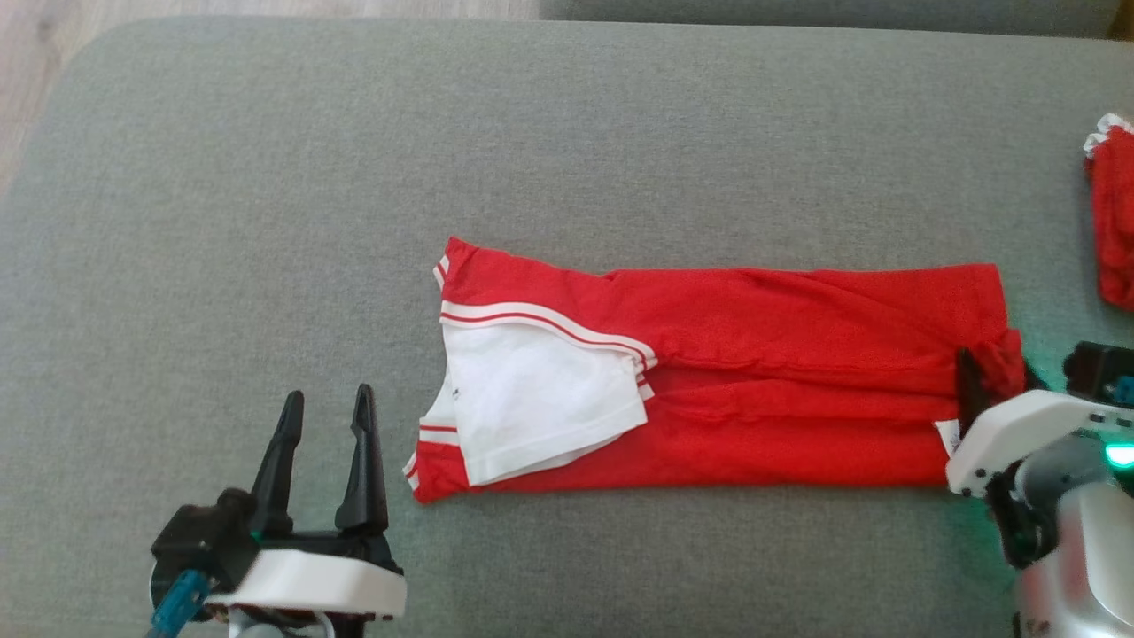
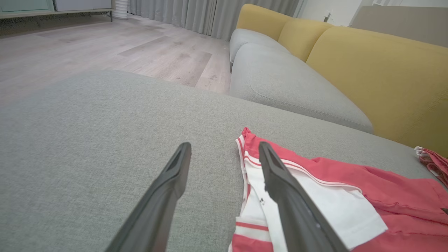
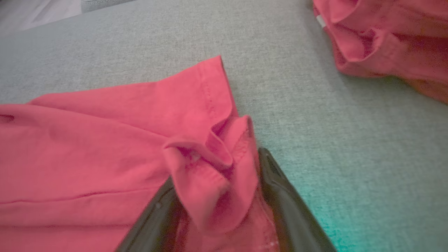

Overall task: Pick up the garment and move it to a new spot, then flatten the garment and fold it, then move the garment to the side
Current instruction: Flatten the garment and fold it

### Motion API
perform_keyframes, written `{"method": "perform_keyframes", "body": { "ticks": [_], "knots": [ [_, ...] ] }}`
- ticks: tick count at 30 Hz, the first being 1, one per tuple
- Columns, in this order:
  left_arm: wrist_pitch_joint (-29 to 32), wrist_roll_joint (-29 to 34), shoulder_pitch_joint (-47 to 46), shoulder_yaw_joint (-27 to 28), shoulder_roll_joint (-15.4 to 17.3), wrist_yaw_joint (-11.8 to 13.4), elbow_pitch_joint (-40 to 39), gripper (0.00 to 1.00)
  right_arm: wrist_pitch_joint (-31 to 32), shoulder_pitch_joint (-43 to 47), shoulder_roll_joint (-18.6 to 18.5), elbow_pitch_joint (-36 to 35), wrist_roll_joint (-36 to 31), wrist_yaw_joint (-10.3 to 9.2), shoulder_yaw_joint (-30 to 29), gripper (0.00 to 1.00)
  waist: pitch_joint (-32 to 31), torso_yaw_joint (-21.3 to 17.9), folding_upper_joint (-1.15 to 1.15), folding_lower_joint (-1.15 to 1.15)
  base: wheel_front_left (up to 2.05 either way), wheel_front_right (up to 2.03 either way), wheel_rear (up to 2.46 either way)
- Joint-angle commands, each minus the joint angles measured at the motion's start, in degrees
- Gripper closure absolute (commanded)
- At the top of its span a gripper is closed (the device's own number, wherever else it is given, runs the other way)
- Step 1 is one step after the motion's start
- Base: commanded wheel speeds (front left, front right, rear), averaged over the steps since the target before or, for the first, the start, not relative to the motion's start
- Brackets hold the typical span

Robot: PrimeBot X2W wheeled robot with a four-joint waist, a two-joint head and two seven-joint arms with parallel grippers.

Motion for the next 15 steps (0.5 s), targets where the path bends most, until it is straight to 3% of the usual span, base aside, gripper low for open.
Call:
{"method": "perform_keyframes", "body": {
  "ticks": [1, 2, 8, 15],
  "knots": [
    [-0.14, 0.22, -1.92, 1.61, 0.97, 0.34, -1.73, 0.0, 0.1, -0.85, -0.1, 0.13, 0.44, -0.04, 2.21, 0.82, -0.14, -0.33, 0.0, 0.0, 0.0, 0.0, 0.0],
    [-0.1, 0.28, -1.92, 1.47, 0.92, 0.39, -1.81, 0.0, -0.02, -1.06, -0.02, 0.44, 0.69, -0.04, 2.45, 1.0, -0.24, -0.53, 0.0, 0.0, 0.0, 0.0, 0.0],
    [0.19, 0.5, -1.56, 0.73, 0.72, 0.76, -2.29, 0.0, -1.48, -2.81, -0.45, -0.65, 1.75, -0.04, 3.33, 1.0, -1.34, -2.55, 0.0, 0.0, 0.0, 0.0, 0.0],
    [0.18, 0.47, -1.25, 0.39, 0.59, 1.02, -2.08, 0.0, -0.43, -2.11, -3.56, -6.49, 2.35, -0.04, 1.68, 1.0, -3.02, -4.76, 0.0, 0.0, 0.0, 0.0, 0.0]
  ]
}}
